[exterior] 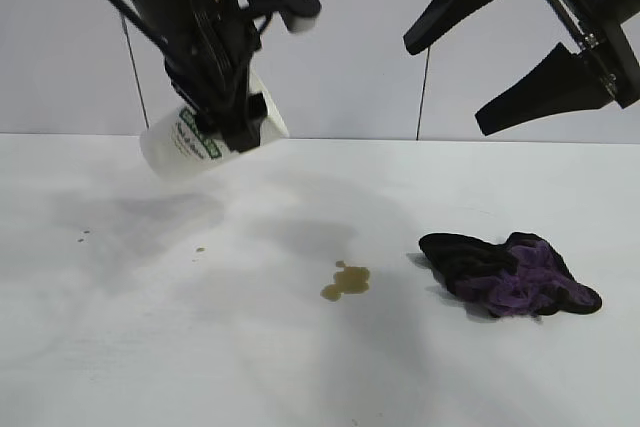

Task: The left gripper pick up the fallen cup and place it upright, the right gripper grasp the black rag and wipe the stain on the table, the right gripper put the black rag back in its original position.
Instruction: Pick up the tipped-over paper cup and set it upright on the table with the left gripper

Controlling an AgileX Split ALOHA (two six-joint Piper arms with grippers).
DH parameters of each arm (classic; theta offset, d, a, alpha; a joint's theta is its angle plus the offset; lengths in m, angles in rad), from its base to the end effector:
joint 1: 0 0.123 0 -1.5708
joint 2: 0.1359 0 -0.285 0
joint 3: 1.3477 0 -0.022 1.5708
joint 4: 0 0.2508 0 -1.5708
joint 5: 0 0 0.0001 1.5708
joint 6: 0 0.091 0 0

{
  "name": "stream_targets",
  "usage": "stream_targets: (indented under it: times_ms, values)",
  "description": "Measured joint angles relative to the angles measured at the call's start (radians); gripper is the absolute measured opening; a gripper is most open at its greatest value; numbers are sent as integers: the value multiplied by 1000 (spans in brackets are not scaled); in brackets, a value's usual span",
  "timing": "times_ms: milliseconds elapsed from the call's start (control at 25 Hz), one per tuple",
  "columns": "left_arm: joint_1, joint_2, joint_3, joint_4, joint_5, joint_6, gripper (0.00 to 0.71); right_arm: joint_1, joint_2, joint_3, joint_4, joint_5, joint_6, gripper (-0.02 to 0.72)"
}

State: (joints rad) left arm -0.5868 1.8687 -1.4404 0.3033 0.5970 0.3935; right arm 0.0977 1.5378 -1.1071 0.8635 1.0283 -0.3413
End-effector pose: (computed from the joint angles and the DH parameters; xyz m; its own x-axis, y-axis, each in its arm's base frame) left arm 0.3566 -0.2187 0.2472 -0.2497 0.8794 -0.4054 0.7659 0.4355 0.4730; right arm 0.2927 0.0883 0.2792 -0.9623 0.0587 -0.2654 -0.1387 0.7336 0.6652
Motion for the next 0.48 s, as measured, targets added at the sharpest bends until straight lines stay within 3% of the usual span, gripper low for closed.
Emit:
stream_targets:
  times_ms: [200,320,480]
  values:
    - [161,-157,51,-221,-69,-53,502,0,0,0,0,-3,0,545]
    - [278,-274,172,-403,-217,-24,502,0,0,0,0,-3,0,545]
    - [360,-410,415,-608,-487,92,500,0,0,0,0,-4,0,545]
